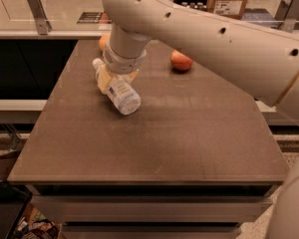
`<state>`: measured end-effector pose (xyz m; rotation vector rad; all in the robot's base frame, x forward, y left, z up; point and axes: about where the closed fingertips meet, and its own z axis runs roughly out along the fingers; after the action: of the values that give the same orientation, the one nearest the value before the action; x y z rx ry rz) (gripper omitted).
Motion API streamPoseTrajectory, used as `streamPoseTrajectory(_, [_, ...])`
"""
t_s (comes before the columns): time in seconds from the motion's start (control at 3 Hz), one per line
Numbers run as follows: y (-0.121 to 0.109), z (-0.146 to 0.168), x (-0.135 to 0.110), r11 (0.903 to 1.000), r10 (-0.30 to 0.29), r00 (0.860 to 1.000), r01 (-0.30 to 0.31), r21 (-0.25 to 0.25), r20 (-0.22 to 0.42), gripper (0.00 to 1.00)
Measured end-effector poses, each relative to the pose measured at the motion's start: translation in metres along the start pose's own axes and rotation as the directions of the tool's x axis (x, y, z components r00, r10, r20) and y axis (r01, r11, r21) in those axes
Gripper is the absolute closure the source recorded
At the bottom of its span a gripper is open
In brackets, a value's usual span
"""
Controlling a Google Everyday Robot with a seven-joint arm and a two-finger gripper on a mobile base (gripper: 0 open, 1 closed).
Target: Place blue plastic bottle upright
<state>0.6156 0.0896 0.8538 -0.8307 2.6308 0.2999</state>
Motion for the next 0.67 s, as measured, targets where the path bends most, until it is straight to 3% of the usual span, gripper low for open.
streamPoseTrajectory(0.33, [-0.017,-0.015,0.000,0.9998,0.016,0.993,-0.014,-0.017,0.116,1.00])
streamPoseTrajectory(0.67, [-0.029,-0.032,-0.004,0.9998,0.019,0.977,-0.016,-0.015,0.211,1.00])
